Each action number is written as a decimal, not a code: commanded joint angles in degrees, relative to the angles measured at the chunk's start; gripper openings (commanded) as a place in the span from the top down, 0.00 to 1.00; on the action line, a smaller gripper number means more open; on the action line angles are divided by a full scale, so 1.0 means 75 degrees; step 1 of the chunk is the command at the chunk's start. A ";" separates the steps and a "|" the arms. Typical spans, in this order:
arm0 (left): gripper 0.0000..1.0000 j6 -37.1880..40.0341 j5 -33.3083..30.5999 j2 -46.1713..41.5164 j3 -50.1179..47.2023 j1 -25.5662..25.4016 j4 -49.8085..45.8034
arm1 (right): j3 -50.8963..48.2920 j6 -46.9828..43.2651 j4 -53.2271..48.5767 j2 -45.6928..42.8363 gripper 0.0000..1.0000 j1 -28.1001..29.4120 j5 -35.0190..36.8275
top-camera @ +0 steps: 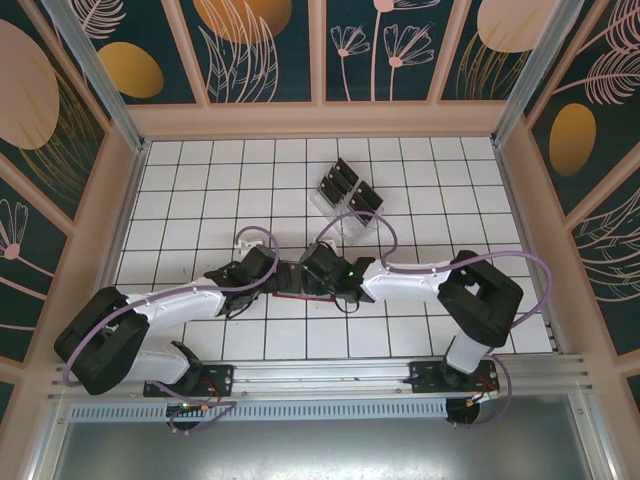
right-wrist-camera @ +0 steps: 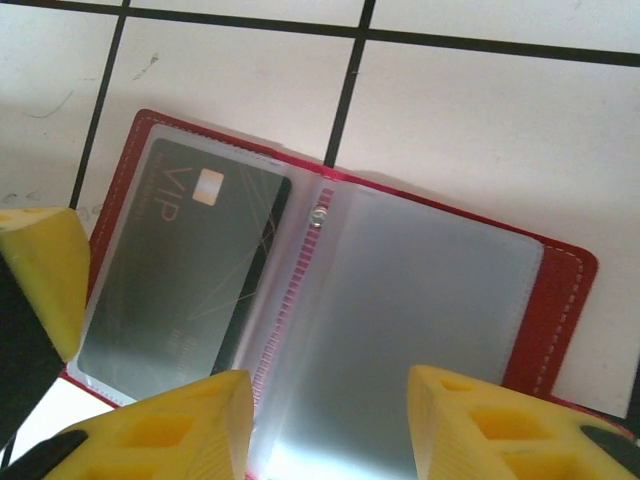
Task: Put the credit cards into the card holder
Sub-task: Slide the button at the card holder.
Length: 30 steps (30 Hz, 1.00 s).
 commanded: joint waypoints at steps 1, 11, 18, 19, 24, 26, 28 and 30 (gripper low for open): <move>0.01 0.0106 -0.0201 0.0044 -0.0103 -0.0013 0.0030 | -0.0362 0.0096 -0.0269 -0.0545 0.55 -0.0065 0.0532; 0.01 0.0112 -0.0136 0.0024 -0.0079 -0.0010 0.0030 | -0.1134 0.0308 0.0141 -0.0860 0.55 -0.0390 0.0283; 0.02 0.0106 -0.0040 -0.0113 -0.0033 -0.0007 0.0084 | -0.1222 0.0236 0.0331 -0.1114 0.56 -0.0548 -0.0036; 0.02 0.0108 0.0004 -0.0134 -0.0033 -0.0010 0.0127 | -0.1203 0.0218 0.0319 -0.1208 0.56 -0.0557 -0.0051; 0.02 0.0101 0.0199 -0.0198 -0.0044 -0.0013 0.0370 | -0.1143 0.0212 0.0308 -0.1820 0.57 -0.0555 -0.0097; 0.01 0.0091 0.0285 -0.0187 -0.0044 -0.0012 0.0482 | -0.1110 0.0229 0.0208 -0.2074 0.57 -0.0558 0.0022; 0.02 0.0073 0.0308 -0.0153 -0.0014 -0.0006 0.0548 | -0.1096 0.0257 0.0114 -0.2253 0.57 -0.0554 0.0168; 0.02 0.0079 0.0318 -0.0120 0.0013 -0.0005 0.0590 | -0.1085 0.0275 0.0019 -0.2381 0.57 -0.0559 0.0321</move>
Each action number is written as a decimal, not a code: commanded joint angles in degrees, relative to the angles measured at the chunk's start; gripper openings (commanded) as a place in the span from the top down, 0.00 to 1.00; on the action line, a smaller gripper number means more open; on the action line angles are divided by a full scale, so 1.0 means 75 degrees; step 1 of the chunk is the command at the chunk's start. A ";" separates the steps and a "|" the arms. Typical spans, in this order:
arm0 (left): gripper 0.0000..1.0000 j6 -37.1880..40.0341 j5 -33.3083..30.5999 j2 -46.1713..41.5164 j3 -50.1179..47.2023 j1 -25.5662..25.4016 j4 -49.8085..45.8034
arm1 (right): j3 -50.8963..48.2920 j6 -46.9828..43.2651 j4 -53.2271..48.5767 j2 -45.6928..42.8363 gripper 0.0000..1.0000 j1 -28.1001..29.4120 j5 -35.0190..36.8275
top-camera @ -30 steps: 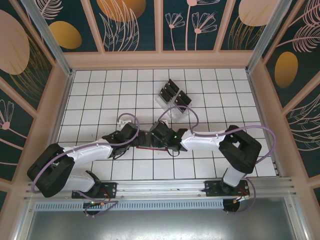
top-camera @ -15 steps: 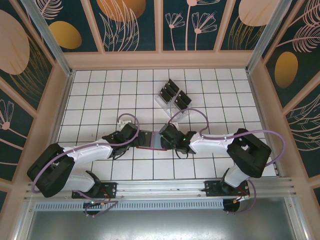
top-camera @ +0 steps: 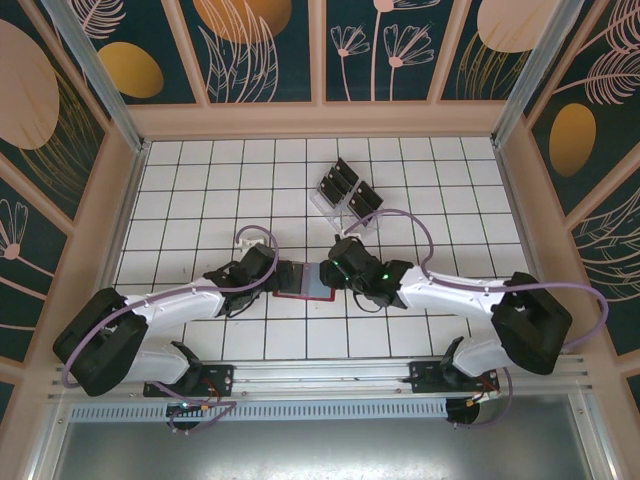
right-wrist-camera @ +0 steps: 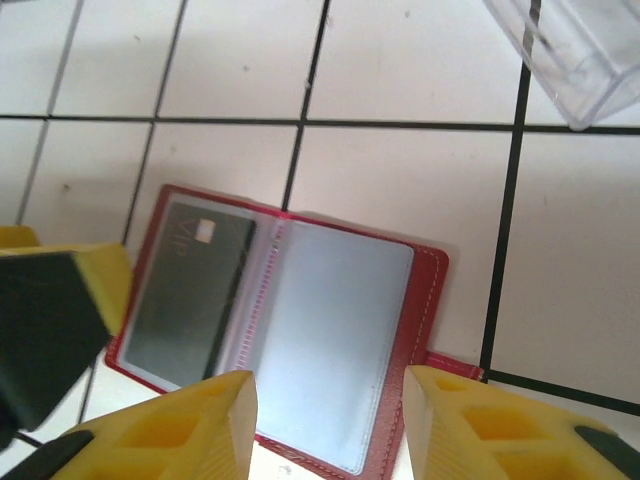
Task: Put the credit cards into the card holder
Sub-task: Slide the button at the card holder, then close the card holder at the center of the table.
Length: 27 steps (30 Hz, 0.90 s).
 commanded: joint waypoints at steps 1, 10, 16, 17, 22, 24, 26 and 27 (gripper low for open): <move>0.02 0.0082 0.0085 -0.0041 0.0053 -0.0011 0.0257 | 0.0064 0.0121 -0.0204 -0.0246 0.55 -0.0047 0.0443; 0.02 0.0112 0.0155 0.0089 0.0120 -0.0005 0.0381 | 0.0200 0.0198 -0.0502 0.0575 0.48 -0.0064 0.0645; 0.01 0.0167 0.0283 0.0143 0.0119 -0.0003 0.0524 | -0.0131 0.0227 -0.0250 0.0752 0.61 -0.0274 0.0786; 0.02 0.0187 0.0311 0.0150 0.0131 -0.0005 0.0548 | -0.0229 0.0237 -0.0180 0.0710 0.65 -0.0330 0.0773; 0.02 0.0236 0.0476 0.0239 0.0143 -0.0008 0.0753 | -0.0555 0.0238 0.0151 0.0532 0.88 -0.0521 0.0419; 0.02 0.0258 0.0540 0.0270 0.0154 -0.0008 0.0829 | -0.0699 0.0257 0.0307 0.0493 0.94 -0.0588 0.0275; 0.02 0.0276 0.0576 0.0310 0.0177 -0.0008 0.0877 | -0.0834 0.0292 0.0422 0.0464 0.97 -0.0649 0.0185; 0.01 0.0282 0.0598 0.0323 0.0190 -0.0008 0.0916 | -0.0877 0.0298 0.0461 0.0453 0.98 -0.0670 0.0158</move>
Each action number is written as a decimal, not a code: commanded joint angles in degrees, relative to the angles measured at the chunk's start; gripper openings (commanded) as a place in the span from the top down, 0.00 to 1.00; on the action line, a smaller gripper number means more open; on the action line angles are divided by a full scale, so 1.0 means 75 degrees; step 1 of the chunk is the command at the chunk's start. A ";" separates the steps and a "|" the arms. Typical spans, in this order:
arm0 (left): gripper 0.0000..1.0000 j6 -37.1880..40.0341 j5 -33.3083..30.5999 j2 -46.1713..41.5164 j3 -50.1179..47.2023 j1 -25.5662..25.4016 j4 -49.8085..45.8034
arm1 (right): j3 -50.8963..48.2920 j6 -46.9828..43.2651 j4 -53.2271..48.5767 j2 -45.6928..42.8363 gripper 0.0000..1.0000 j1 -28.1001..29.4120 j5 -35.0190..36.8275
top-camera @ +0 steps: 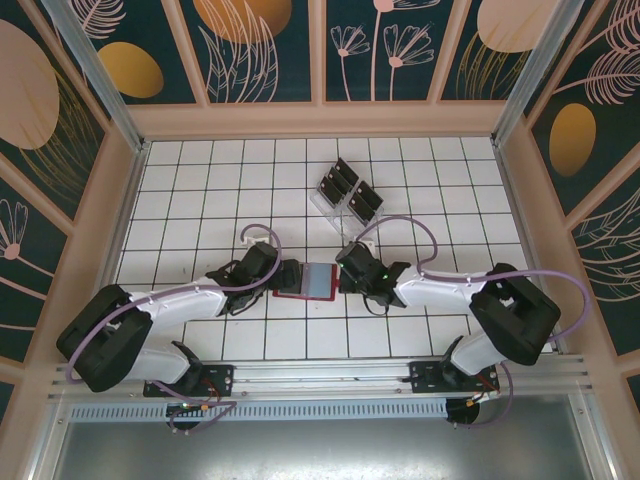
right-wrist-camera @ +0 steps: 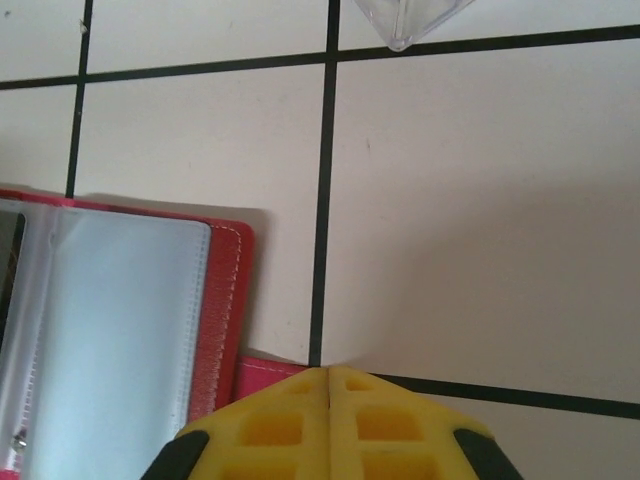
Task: Put the credit cards into the card holder
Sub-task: Close the card holder at the center of the table.
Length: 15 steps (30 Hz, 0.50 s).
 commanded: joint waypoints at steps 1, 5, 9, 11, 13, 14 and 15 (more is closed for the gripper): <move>0.02 0.0156 0.0153 0.0112 0.0178 -0.0004 0.0307 | -0.0246 0.0111 0.0340 -0.0260 0.98 -0.0087 -0.0115; 0.01 0.0180 0.0235 0.0176 0.0220 -0.0002 0.0441 | -0.0381 0.0158 0.0491 -0.0320 0.98 -0.0116 -0.0201; 0.01 0.0184 0.0334 0.0314 0.0234 -0.0006 0.0591 | -0.0548 0.0181 0.0772 -0.0347 0.98 -0.0181 -0.0374; 0.02 0.0160 0.0417 0.0386 0.0215 -0.0006 0.0713 | -0.0629 0.0199 0.0867 -0.0343 0.97 -0.0216 -0.0433; 0.02 0.0143 0.0494 0.0476 0.0193 -0.0007 0.0827 | -0.0695 0.0220 0.0953 -0.0332 0.97 -0.0250 -0.0471; 0.02 0.0139 0.0537 0.0498 0.0187 -0.0003 0.0889 | -0.0723 0.0233 0.0995 -0.0336 0.97 -0.0263 -0.0511; 0.01 0.0127 0.0578 0.0544 0.0176 -0.0006 0.0953 | -0.0756 0.0240 0.1032 -0.0333 0.97 -0.0283 -0.0538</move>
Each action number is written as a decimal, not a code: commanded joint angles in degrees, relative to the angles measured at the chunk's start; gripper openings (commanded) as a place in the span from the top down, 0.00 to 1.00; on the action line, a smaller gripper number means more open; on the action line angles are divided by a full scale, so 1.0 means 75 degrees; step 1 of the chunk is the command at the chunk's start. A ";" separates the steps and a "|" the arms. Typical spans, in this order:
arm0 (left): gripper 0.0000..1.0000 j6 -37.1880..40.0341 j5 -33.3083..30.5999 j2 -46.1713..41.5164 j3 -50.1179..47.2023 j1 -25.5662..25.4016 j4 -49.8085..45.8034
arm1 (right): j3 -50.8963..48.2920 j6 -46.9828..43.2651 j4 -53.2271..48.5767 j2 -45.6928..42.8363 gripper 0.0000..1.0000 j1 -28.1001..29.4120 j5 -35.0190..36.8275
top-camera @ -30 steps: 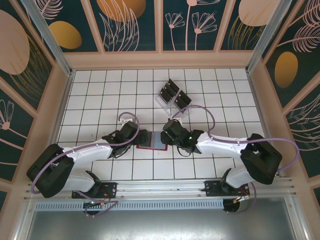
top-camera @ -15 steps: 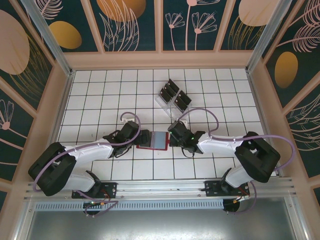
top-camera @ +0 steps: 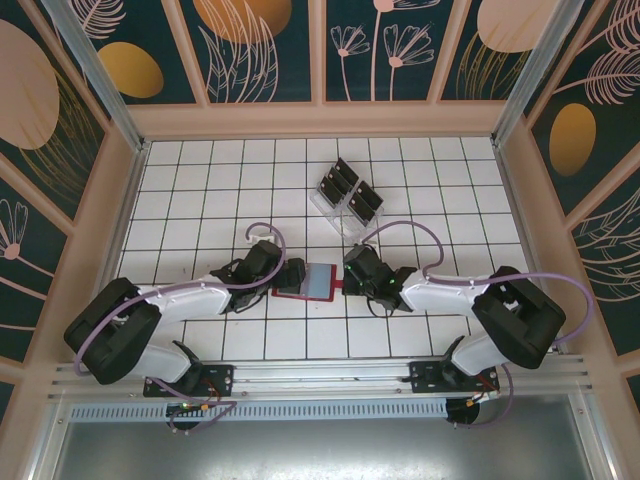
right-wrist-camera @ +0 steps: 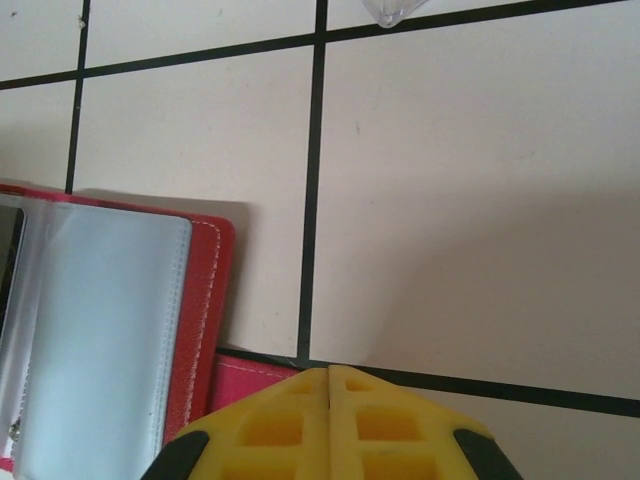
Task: Put the credit cards into the card holder
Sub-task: Close the card holder at the center of the table.
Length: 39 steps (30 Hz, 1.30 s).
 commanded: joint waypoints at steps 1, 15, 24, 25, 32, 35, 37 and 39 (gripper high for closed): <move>0.01 0.0056 0.0228 0.0184 0.0121 -0.0009 0.0433 | -0.0199 0.0188 0.0331 -0.0128 0.97 -0.0095 -0.0135; 0.02 0.0034 0.0636 0.0794 0.0120 -0.0008 0.0897 | -0.0253 0.0170 0.0711 0.0042 0.98 -0.0294 -0.0451; 0.02 0.0010 0.0829 0.0541 0.0033 -0.0014 0.0927 | -0.0241 0.0188 0.0985 0.0287 0.99 -0.0335 -0.0664; 0.02 -0.0019 0.0859 0.0377 0.0004 -0.0021 0.0922 | -0.0241 0.0188 0.1026 0.0335 0.99 -0.0353 -0.0707; 0.01 -0.0547 0.1432 -0.0858 -0.0124 -0.0256 0.1387 | -0.0288 0.0145 0.1329 0.0477 1.00 -0.0475 -0.0898; 0.02 -0.0878 0.1757 -0.0739 0.0082 -0.0548 0.1837 | -0.0288 0.0134 0.1404 0.0477 1.00 -0.0554 -0.0976; 0.01 -0.1034 0.1798 -0.0459 0.0254 -0.0793 0.2085 | -0.0288 0.0126 0.1410 0.0449 1.00 -0.0600 -0.1013; 0.01 -0.1100 0.1827 -0.0008 0.0482 -0.1041 0.2252 | -0.0293 0.0118 0.1405 0.0371 1.00 -0.0661 -0.1008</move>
